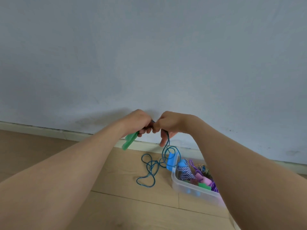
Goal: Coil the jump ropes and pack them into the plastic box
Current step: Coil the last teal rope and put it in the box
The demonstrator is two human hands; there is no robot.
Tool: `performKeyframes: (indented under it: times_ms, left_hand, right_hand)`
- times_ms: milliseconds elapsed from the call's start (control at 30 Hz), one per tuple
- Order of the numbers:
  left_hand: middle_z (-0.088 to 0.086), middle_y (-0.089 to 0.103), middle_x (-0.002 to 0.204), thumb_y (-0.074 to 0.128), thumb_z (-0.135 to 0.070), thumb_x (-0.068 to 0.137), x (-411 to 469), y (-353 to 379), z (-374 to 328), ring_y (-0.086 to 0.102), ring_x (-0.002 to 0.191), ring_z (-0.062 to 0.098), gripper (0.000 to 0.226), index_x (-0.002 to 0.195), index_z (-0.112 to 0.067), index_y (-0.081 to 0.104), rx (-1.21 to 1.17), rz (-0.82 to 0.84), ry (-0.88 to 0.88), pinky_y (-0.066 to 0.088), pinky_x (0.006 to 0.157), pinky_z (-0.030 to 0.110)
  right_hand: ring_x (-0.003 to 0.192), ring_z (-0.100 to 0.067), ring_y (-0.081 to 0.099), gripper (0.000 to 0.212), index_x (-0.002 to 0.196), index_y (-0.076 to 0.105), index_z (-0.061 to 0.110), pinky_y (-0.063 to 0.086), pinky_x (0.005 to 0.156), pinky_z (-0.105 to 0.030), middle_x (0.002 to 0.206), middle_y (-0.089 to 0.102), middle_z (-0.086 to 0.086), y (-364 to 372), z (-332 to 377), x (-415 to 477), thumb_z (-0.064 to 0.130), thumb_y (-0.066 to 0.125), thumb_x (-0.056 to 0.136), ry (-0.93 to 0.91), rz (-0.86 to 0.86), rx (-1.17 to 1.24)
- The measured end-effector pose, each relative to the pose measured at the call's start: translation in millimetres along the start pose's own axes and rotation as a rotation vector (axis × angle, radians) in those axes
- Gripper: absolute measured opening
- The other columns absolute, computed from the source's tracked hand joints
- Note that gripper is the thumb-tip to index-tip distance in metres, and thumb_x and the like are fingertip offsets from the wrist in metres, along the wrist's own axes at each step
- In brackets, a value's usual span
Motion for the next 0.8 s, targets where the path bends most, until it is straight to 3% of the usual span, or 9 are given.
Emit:
performKeyframes:
  times_ms: [133, 333, 467, 567, 700, 733, 800]
  left_hand:
    - [0.018, 0.066, 0.073, 0.037, 0.0, 0.083, -3.8, 6.8, 25.6, 0.063, 0.066, 0.029, 0.037, 0.092, 0.003, 0.073, -0.01, 0.139, -0.115, 0.055, 0.075, 0.044]
    - [0.012, 0.066, 0.088, 0.037, -0.01, 0.091, -14.9, 27.1, 29.8, 0.072, 0.086, 0.035, 0.033, 0.101, -0.009, 0.068, -0.036, 0.332, -0.254, 0.058, 0.087, 0.047]
    - [0.009, 0.056, 0.099, 0.052, -0.018, 0.096, -16.9, 30.1, 35.0, 0.068, 0.079, 0.03, 0.017, 0.107, -0.014, 0.065, -0.14, 0.324, -0.319, 0.06, 0.076, 0.048]
    - [0.008, 0.056, 0.093, 0.064, -0.018, 0.099, -7.8, 18.1, 25.6, 0.057, 0.064, 0.018, 0.014, 0.111, -0.01, 0.065, -0.126, 0.204, -0.196, 0.054, 0.06, 0.034]
    - [0.005, 0.061, 0.084, 0.063, -0.023, 0.102, -12.0, 14.1, 24.2, 0.058, 0.065, 0.019, 0.014, 0.111, -0.013, 0.06, -0.107, 0.199, -0.18, 0.053, 0.059, 0.033]
    - [0.004, 0.059, 0.083, 0.061, -0.027, 0.103, -14.3, 13.0, 23.8, 0.056, 0.063, 0.019, 0.013, 0.11, -0.017, 0.058, -0.083, 0.197, -0.192, 0.05, 0.054, 0.03]
    - [-0.001, 0.048, 0.075, 0.059, -0.029, 0.101, -14.5, 11.3, 17.9, 0.039, 0.053, 0.014, 0.011, 0.106, -0.022, 0.053, -0.061, 0.17, -0.187, 0.028, 0.045, 0.022]
  right_hand:
    - [0.052, -0.02, 0.047, 0.023, 0.092, 0.08, 0.004, 0.054, 0.063, -0.035, 0.062, 0.041, -0.003, -26.7, -3.6, -4.3, 0.02, 0.064, 0.09, -0.075, -0.139, 0.232]
    - [0.056, -0.019, 0.045, 0.016, 0.087, 0.074, 0.002, 0.045, 0.049, -0.027, 0.075, 0.047, -0.011, -56.3, -2.1, -9.5, 0.016, 0.068, 0.091, -0.15, -0.358, 0.289]
    - [0.067, -0.021, 0.051, 0.012, 0.082, 0.069, 0.007, 0.052, 0.058, -0.03, 0.076, 0.051, -0.01, -64.5, -7.9, -8.7, 0.011, 0.067, 0.093, -0.165, -0.434, 0.306]
    - [0.062, -0.024, 0.047, 0.017, 0.079, 0.061, 0.005, 0.046, 0.054, -0.032, 0.074, 0.052, -0.011, -73.6, -19.3, -10.7, 0.006, 0.056, 0.096, -0.155, -0.513, 0.331]
    - [0.067, -0.024, 0.041, 0.018, 0.081, 0.054, 0.001, 0.037, 0.058, -0.034, 0.073, 0.051, -0.01, -77.0, -27.6, -9.2, 0.012, 0.049, 0.094, -0.117, -0.589, 0.038]
    - [0.068, -0.024, 0.044, 0.022, 0.086, 0.06, -0.003, 0.04, 0.059, -0.034, 0.076, 0.056, -0.01, -74.8, -29.0, -8.0, 0.014, 0.05, 0.095, -0.103, -0.583, -0.027]
    - [0.067, -0.023, 0.049, 0.027, 0.097, 0.072, -0.001, 0.043, 0.061, -0.033, 0.078, 0.063, -0.009, -69.7, -31.6, -6.8, 0.017, 0.052, 0.095, -0.087, -0.543, -0.091]
Point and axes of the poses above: each hand's wrist, its own x-axis towards the middle knuckle, its own y-axis out of the palm, z = x × y, the point moved 10 cm from there along x, towards the middle knuckle
